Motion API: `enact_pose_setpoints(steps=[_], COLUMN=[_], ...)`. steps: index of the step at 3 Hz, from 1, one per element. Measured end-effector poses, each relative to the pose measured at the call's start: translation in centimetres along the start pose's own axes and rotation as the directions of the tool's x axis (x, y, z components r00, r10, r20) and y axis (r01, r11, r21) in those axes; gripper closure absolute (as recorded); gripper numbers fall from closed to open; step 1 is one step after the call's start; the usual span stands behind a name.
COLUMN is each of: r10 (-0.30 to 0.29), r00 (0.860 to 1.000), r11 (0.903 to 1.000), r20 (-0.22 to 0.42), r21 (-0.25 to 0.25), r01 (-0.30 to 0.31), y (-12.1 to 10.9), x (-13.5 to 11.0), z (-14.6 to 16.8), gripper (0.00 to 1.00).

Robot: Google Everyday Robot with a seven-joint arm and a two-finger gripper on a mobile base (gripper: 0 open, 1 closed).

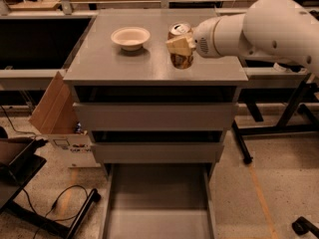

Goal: Pick orange can from bottom drawer and place on counter

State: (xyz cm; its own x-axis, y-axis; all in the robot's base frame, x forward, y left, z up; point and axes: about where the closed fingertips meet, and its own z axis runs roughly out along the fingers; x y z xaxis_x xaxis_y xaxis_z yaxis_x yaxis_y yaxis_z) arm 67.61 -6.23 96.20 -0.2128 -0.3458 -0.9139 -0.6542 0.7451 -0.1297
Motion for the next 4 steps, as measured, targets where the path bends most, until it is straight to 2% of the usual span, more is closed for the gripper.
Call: enact_pose_setpoints(steps=[1,2,3,4], r10=[0.068,0.142,0.199,0.195], r00=[0.996,0.984,0.973,0.973], r11=[0.9976,0.9899,0.98,0.9807], r20=[-0.065,-0.105,-0.118,-0.119], r21=[0.017,0.021,0.011,0.008], r01=[-0.067,-0.14,-0.199,-0.196], y=[-4.3,-7.4,-9.7,-9.3], x=[0.2,1.7,3.7,3.6], z=[4.0,7.2,9.9,9.9], gripper=[1.0,1.0,0.99,0.76])
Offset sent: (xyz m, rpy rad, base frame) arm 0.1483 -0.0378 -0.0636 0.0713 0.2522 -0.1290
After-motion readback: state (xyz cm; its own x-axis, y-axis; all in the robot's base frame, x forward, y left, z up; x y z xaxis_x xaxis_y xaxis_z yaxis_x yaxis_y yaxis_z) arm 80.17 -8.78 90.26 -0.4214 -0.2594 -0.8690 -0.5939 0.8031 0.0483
